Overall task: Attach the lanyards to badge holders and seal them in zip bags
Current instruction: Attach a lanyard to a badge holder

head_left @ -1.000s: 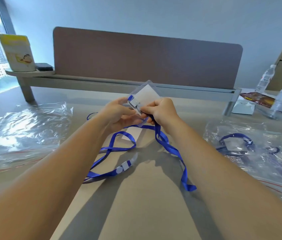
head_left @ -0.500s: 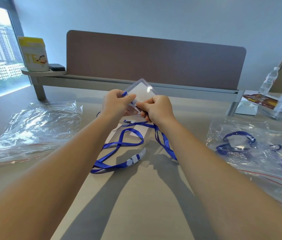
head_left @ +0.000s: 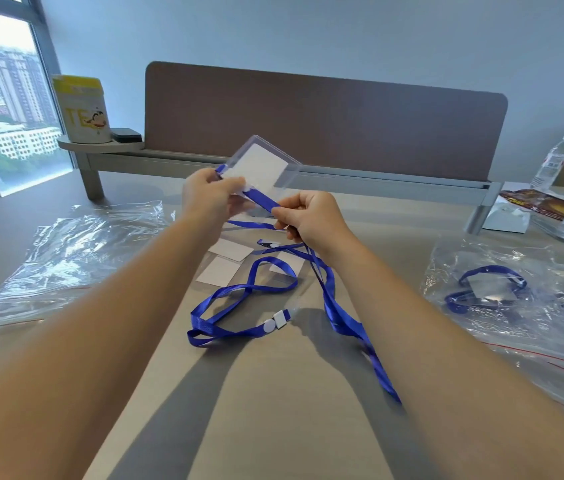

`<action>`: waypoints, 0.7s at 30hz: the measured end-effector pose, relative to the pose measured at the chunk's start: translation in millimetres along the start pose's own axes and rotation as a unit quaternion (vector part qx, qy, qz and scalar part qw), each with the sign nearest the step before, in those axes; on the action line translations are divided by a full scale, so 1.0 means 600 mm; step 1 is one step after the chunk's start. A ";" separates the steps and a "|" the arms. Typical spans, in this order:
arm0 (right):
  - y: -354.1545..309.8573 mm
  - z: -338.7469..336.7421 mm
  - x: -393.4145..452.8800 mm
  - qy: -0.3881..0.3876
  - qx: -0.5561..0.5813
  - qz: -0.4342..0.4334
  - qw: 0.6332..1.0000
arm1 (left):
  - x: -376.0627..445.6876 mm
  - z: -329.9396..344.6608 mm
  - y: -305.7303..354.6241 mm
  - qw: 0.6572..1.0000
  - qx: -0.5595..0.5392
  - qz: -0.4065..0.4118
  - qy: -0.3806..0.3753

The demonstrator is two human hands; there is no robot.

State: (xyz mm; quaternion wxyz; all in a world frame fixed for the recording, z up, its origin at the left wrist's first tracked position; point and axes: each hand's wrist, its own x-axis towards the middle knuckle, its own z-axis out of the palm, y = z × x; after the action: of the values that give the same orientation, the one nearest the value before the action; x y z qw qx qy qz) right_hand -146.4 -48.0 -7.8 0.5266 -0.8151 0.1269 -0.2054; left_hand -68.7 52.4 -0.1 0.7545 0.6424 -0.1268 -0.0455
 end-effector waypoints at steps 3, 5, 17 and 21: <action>0.011 -0.004 0.000 -0.034 -0.003 0.017 0.999 | 0.015 -0.030 0.010 0.995 -0.084 -0.044 -0.018; 0.017 -0.006 0.001 -0.063 -0.001 0.024 0.998 | 0.017 -0.053 0.011 0.990 -0.107 -0.060 -0.073; 0.049 0.016 0.035 -0.150 -0.025 0.046 0.987 | 0.044 -0.147 0.005 0.901 0.051 -0.117 -0.414; 0.037 0.011 0.049 -0.131 -0.064 0.055 0.988 | 0.050 -0.144 0.010 0.823 0.202 -0.190 -0.496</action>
State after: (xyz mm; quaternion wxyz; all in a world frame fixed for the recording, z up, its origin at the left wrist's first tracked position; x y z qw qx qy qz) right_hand -117.2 -64.5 -24.7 0.4959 -0.8589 0.1139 -0.0587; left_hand -18.9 129.3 -2.7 0.4193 0.6827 -0.3659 -0.4736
